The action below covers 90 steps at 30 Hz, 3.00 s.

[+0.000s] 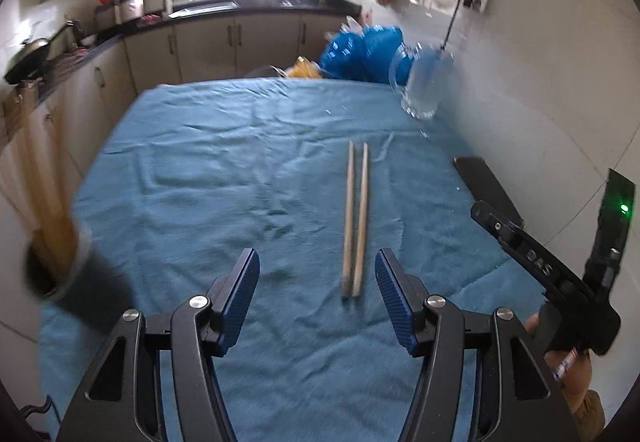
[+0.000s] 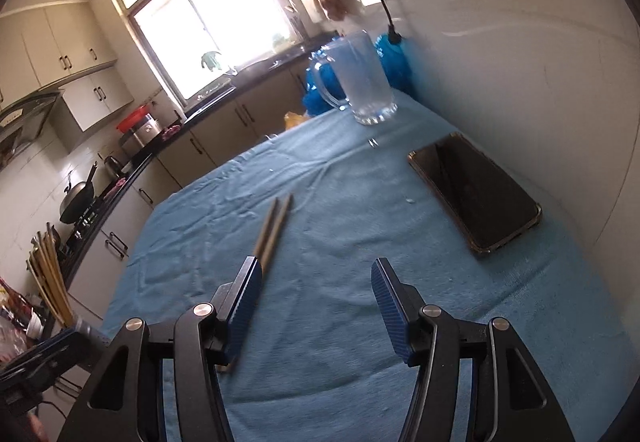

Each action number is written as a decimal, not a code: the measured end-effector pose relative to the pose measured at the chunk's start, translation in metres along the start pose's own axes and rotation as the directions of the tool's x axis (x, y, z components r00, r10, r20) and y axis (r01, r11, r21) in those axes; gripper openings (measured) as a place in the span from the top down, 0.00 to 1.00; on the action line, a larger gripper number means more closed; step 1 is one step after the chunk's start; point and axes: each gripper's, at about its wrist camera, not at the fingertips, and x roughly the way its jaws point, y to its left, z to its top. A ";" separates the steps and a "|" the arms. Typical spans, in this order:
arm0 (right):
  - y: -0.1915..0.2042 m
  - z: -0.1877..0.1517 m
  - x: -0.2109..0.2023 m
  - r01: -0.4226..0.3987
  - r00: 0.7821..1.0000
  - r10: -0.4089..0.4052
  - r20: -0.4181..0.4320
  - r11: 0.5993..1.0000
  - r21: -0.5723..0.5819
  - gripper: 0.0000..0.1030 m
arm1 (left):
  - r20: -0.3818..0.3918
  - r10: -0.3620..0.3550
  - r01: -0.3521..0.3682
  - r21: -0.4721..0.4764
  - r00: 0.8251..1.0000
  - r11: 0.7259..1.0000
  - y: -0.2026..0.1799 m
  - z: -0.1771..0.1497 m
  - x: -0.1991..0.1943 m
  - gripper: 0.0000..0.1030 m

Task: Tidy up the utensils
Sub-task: 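Move both open grippers back over the last two chopsticks, then close the left gripper on a chopstick while the right gripper grasps the other, then lift both chopsticks upright and carry them toward the black holder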

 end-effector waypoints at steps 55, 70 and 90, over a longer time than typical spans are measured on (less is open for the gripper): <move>0.089 0.030 0.170 0.054 0.886 -0.192 -0.421 0.947 -0.318 0.90 | -0.181 -0.082 0.053 -0.157 0.980 0.986 0.047 0.001 0.114 0.93; 0.056 -0.018 0.086 -0.029 0.779 -0.235 -0.582 0.913 -0.407 0.88 | -0.298 -0.167 0.098 -0.234 0.940 0.967 0.053 -0.045 0.072 0.93; 0.073 0.001 0.133 -0.017 0.663 -0.342 -0.666 0.883 -0.470 0.65 | -0.400 -0.097 0.043 -0.143 0.911 0.989 0.041 -0.021 0.091 0.93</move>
